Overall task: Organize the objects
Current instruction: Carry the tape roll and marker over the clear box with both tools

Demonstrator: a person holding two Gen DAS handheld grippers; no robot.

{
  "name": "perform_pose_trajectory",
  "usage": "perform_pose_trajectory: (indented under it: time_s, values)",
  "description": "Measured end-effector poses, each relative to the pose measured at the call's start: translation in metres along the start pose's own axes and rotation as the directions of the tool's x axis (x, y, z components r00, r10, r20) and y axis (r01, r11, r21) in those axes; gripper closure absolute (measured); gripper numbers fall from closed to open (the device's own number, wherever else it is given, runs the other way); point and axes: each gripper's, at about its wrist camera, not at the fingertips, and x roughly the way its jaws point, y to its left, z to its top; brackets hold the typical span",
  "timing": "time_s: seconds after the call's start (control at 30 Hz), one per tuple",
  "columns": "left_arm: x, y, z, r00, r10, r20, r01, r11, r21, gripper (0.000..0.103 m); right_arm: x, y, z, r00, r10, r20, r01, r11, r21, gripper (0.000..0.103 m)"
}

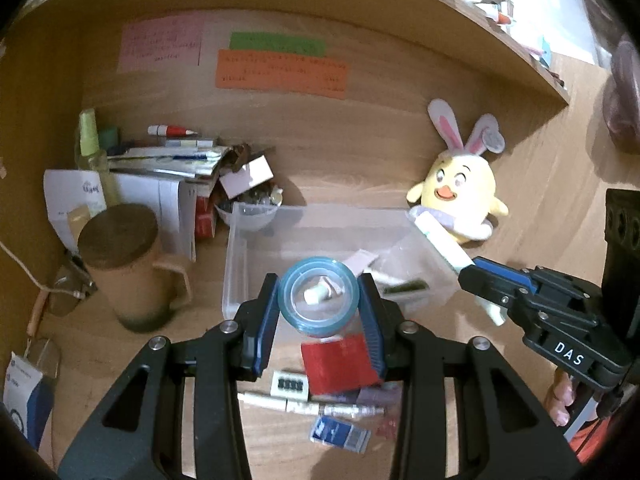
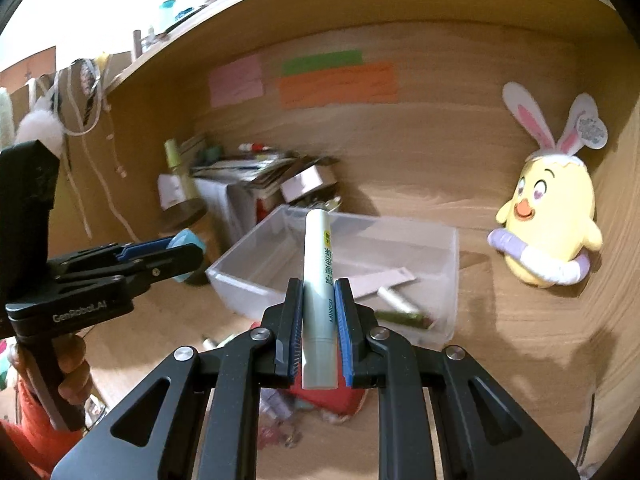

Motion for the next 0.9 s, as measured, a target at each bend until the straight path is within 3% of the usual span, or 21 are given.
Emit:
perform_pose_trajectory:
  time_s: [0.4, 0.9]
  values:
    - [0.049, 0.014, 0.021, 0.999, 0.024, -0.047, -0.026, 0.999, -0.037, 0.065, 0.036, -0.022, 0.023, 0.999, -0.054, -0.001, 0.054, 0.998, 0.041, 0.089]
    - [0.118, 0.021, 0.009, 0.982, 0.015, -0.189, -0.025, 0.999, -0.047, 0.065, 0.112, -0.043, 0.011, 0.986, -0.060, -0.153, 0.071, 0.995, 0.068, 0.089]
